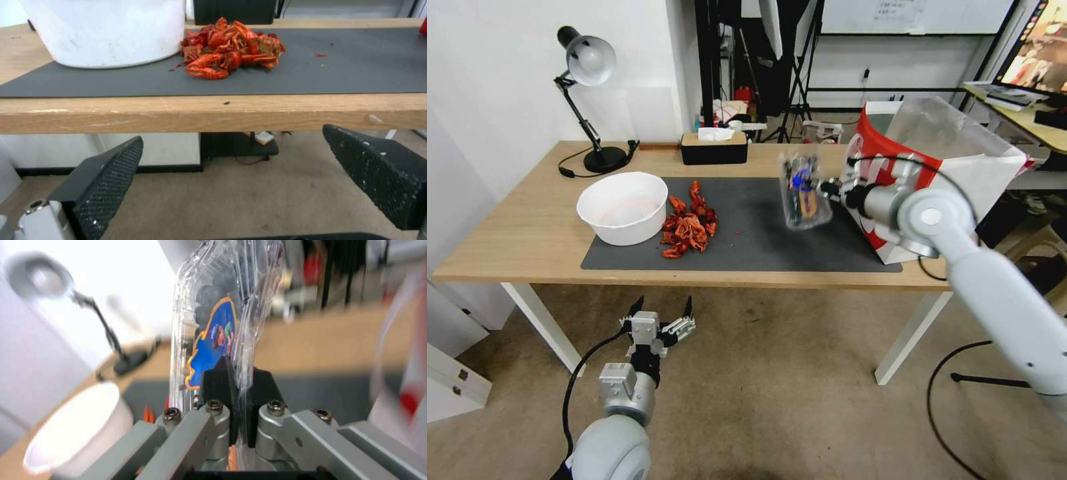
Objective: Close the takeout container lid, then place the container into the takeout bag.
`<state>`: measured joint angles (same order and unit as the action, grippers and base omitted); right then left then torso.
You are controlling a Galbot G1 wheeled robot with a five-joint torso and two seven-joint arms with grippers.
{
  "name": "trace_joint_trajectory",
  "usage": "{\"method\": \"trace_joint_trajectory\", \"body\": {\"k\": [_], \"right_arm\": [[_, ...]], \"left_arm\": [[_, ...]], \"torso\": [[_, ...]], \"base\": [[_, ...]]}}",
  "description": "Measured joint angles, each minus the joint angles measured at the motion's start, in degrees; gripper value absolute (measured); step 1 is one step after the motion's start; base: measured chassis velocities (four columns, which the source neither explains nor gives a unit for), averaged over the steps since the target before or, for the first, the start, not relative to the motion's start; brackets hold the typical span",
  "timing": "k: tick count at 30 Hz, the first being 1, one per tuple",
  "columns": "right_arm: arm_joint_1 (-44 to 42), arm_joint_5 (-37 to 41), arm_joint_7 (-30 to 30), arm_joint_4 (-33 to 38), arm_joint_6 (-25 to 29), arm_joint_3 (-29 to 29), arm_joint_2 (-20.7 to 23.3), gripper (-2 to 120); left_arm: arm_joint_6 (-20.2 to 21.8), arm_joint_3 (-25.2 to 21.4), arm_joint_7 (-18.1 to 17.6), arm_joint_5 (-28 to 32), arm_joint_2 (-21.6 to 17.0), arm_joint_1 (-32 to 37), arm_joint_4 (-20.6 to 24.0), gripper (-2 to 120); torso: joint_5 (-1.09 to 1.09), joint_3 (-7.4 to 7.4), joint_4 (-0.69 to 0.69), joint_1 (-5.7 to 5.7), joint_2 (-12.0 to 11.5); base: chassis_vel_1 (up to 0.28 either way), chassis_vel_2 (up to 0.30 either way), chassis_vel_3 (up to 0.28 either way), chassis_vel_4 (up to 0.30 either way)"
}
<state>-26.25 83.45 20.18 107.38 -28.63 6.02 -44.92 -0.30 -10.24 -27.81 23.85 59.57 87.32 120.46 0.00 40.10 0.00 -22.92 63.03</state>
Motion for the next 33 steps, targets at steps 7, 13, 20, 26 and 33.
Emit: {"method": "trace_joint_trajectory", "body": {"k": [7, 13, 20, 26, 33], "right_arm": [[4.5, -3.7, 2.1, 2.1, 6.6, 3.8, 5.9, 0], [8.1, -7.8, 3.5, -0.4, 8.9, 4.2, 8.3, 0], [10.9, -18.3, 4.2, -8.3, 12.3, 2.8, 9.7, 0], [5.5, -18.8, 3.1, -10.2, 13.0, 5.2, 9.2, 0], [0.1, -13.5, 4.4, -8.5, 11.7, 8.4, 8.2, 23]], "left_arm": [[0.0, 0.5, -0.2, -0.3, 1.1, 0.1, -0.6, 100], [-0.1, 0.8, -0.3, -0.3, 1.3, 0.5, -0.7, 100], [0.0, 1.5, -0.5, -0.3, 1.7, 0.1, -0.4, 100], [0.3, 1.7, -0.6, 1.0, 1.0, -1.3, 0.2, 100], [1.7, 1.7, -0.7, 3.0, -0.3, -3.6, 0.0, 100]], "torso": [[0.02, 0.00, 0.00, 0.00, 0.0], [0.04, 0.00, -0.01, 0.00, 0.0], [0.00, 0.01, 0.01, -0.01, 0.0], [0.01, 0.01, -0.02, 0.00, 0.0], [-0.01, 0.01, -0.01, 0.00, 0.0]], "base": [[0.000, 0.000, 0.000, 0.000], [0.000, 0.000, 0.000, 0.000], [0.000, 0.000, 0.000, 0.000], [0.000, 0.000, 0.000, 0.000], [0.000, 0.000, 0.000, 0.000]]}}
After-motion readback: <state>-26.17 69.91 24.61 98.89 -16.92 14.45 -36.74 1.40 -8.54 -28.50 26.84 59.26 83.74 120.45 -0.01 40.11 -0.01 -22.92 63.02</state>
